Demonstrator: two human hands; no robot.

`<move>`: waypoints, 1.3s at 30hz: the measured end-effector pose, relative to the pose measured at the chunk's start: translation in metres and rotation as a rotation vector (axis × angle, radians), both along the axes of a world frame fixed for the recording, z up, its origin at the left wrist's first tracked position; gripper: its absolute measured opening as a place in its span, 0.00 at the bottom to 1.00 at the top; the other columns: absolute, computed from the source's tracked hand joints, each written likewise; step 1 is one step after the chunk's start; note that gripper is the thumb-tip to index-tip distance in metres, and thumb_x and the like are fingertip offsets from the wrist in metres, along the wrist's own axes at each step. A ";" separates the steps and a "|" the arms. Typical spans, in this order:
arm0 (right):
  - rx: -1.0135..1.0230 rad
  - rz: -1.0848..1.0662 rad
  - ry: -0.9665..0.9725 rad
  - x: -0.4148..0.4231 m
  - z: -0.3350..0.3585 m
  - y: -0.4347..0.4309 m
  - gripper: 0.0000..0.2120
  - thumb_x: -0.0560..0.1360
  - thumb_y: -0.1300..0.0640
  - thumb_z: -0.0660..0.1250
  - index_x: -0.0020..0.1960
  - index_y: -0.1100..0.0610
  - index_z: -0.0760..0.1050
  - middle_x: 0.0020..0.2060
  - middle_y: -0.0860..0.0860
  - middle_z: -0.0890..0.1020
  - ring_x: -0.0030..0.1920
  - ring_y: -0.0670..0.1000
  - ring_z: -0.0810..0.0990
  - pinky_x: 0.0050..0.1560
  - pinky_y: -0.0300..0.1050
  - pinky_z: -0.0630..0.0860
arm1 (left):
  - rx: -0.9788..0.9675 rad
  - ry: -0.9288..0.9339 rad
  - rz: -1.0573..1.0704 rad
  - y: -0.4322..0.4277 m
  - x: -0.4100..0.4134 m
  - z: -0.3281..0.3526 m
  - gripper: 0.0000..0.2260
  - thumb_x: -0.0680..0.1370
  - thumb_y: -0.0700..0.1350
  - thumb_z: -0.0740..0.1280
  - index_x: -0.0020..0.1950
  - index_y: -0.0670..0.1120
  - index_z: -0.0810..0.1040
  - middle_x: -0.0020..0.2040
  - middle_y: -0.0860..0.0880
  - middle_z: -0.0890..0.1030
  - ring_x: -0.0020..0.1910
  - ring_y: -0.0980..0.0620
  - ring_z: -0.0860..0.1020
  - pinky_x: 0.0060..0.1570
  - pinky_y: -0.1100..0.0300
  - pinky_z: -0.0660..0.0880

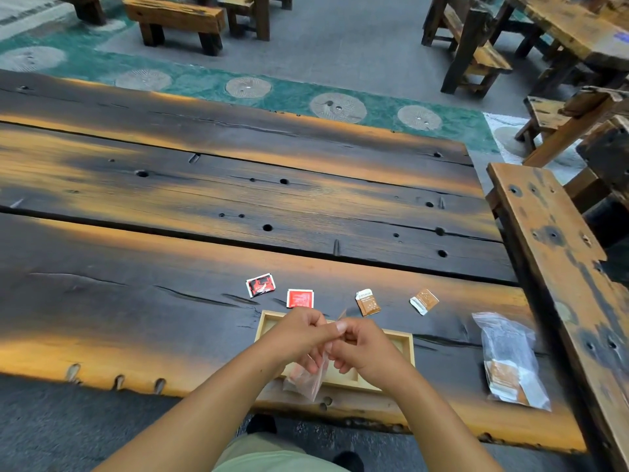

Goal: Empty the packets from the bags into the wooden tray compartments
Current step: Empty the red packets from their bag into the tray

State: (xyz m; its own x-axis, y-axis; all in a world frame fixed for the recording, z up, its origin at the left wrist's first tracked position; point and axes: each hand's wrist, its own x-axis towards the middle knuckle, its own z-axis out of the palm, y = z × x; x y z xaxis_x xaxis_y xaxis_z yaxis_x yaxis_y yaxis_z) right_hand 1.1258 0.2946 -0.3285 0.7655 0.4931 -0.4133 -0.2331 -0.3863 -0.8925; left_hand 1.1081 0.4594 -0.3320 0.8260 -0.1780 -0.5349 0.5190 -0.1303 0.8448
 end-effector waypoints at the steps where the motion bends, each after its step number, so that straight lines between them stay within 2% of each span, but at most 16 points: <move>1: 0.018 0.016 0.007 0.000 0.000 0.000 0.04 0.78 0.66 0.67 0.45 0.60 0.79 0.33 0.51 0.80 0.32 0.48 0.79 0.35 0.40 0.78 | 0.013 -0.012 -0.017 0.000 0.000 -0.001 0.17 0.76 0.56 0.71 0.41 0.42 0.74 0.33 0.43 0.80 0.30 0.47 0.77 0.27 0.59 0.76; 2: 0.042 0.023 0.019 0.000 0.000 -0.001 0.04 0.78 0.66 0.68 0.45 0.60 0.79 0.34 0.53 0.80 0.32 0.48 0.79 0.36 0.41 0.78 | 0.021 -0.028 -0.033 0.000 -0.001 -0.001 0.17 0.76 0.56 0.70 0.40 0.42 0.74 0.33 0.43 0.79 0.30 0.47 0.77 0.28 0.59 0.76; 4: 0.088 0.009 0.054 -0.001 -0.002 -0.003 0.01 0.77 0.67 0.69 0.48 0.65 0.79 0.35 0.55 0.81 0.32 0.48 0.80 0.37 0.41 0.80 | 0.026 -0.052 -0.055 0.002 -0.001 -0.001 0.16 0.78 0.54 0.69 0.40 0.43 0.75 0.33 0.42 0.78 0.30 0.46 0.77 0.28 0.58 0.76; 6: 0.112 -0.018 0.081 0.000 -0.005 -0.005 0.08 0.77 0.66 0.70 0.50 0.72 0.76 0.35 0.57 0.81 0.33 0.49 0.80 0.38 0.42 0.80 | 0.026 -0.069 -0.061 0.004 -0.002 0.001 0.13 0.79 0.50 0.68 0.39 0.44 0.75 0.33 0.42 0.78 0.30 0.47 0.78 0.30 0.58 0.77; 8: 0.127 -0.025 0.104 -0.001 -0.005 -0.006 0.10 0.77 0.66 0.70 0.50 0.74 0.74 0.35 0.57 0.81 0.33 0.49 0.81 0.38 0.43 0.81 | 0.030 -0.082 -0.065 0.006 -0.003 0.003 0.12 0.80 0.47 0.67 0.38 0.44 0.75 0.33 0.42 0.79 0.30 0.48 0.79 0.30 0.57 0.77; 13: 0.153 -0.022 0.124 0.000 -0.005 -0.005 0.05 0.77 0.66 0.70 0.47 0.68 0.76 0.36 0.58 0.82 0.35 0.51 0.82 0.39 0.44 0.82 | 0.036 -0.084 -0.102 0.013 -0.003 0.007 0.10 0.80 0.44 0.66 0.44 0.37 0.77 0.36 0.40 0.81 0.32 0.48 0.81 0.32 0.56 0.78; 17: 0.168 -0.026 0.147 -0.001 -0.002 -0.003 0.06 0.78 0.65 0.69 0.42 0.61 0.77 0.37 0.57 0.82 0.36 0.52 0.82 0.40 0.44 0.82 | 0.022 -0.085 -0.120 0.019 -0.003 0.010 0.07 0.80 0.41 0.65 0.44 0.41 0.78 0.37 0.40 0.82 0.35 0.47 0.82 0.35 0.54 0.79; 23: 0.120 -0.035 0.135 -0.002 0.001 0.000 0.07 0.78 0.67 0.65 0.43 0.61 0.76 0.35 0.56 0.82 0.36 0.52 0.82 0.40 0.45 0.81 | 0.044 -0.055 -0.092 0.015 -0.003 0.013 0.08 0.77 0.35 0.59 0.42 0.42 0.76 0.36 0.41 0.81 0.34 0.47 0.81 0.35 0.53 0.78; 26: 0.109 -0.054 0.119 -0.003 0.002 0.003 0.06 0.78 0.67 0.64 0.43 0.61 0.76 0.35 0.56 0.82 0.36 0.52 0.81 0.39 0.45 0.81 | 0.019 -0.041 -0.075 0.014 -0.004 0.012 0.08 0.79 0.39 0.59 0.43 0.42 0.76 0.35 0.42 0.79 0.33 0.45 0.80 0.33 0.53 0.77; 29: 0.130 -0.047 0.089 -0.004 0.002 0.004 0.05 0.80 0.64 0.65 0.46 0.63 0.77 0.35 0.53 0.82 0.35 0.50 0.80 0.39 0.44 0.80 | -0.037 -0.051 -0.105 0.011 -0.007 0.009 0.17 0.81 0.56 0.63 0.45 0.42 0.76 0.35 0.44 0.79 0.33 0.45 0.79 0.29 0.57 0.77; 31: 0.143 -0.031 0.084 -0.005 0.002 0.004 0.04 0.80 0.64 0.65 0.48 0.63 0.78 0.35 0.52 0.82 0.35 0.50 0.80 0.39 0.43 0.80 | -0.051 -0.085 -0.120 0.009 -0.010 0.004 0.21 0.79 0.61 0.64 0.44 0.42 0.76 0.36 0.44 0.81 0.33 0.46 0.78 0.28 0.59 0.76; 34: 0.184 -0.028 0.108 -0.005 0.003 0.003 0.04 0.80 0.66 0.65 0.48 0.67 0.76 0.35 0.53 0.82 0.36 0.50 0.80 0.41 0.43 0.80 | -0.142 -0.087 -0.048 0.009 -0.013 -0.003 0.17 0.80 0.58 0.64 0.41 0.45 0.77 0.33 0.44 0.80 0.30 0.48 0.76 0.29 0.59 0.75; 37: 0.220 -0.071 0.150 -0.004 0.003 0.001 0.07 0.81 0.65 0.64 0.44 0.62 0.74 0.35 0.53 0.83 0.36 0.50 0.80 0.41 0.44 0.80 | -0.216 -0.064 -0.007 0.012 -0.014 -0.007 0.14 0.82 0.51 0.63 0.42 0.43 0.76 0.32 0.45 0.77 0.30 0.49 0.76 0.33 0.56 0.75; 39: 0.211 -0.071 0.167 -0.004 0.005 0.000 0.08 0.81 0.64 0.63 0.43 0.60 0.74 0.35 0.53 0.83 0.37 0.51 0.80 0.42 0.46 0.80 | -0.231 -0.078 -0.036 0.014 -0.013 -0.006 0.12 0.83 0.48 0.62 0.45 0.42 0.77 0.35 0.43 0.79 0.31 0.50 0.77 0.36 0.55 0.76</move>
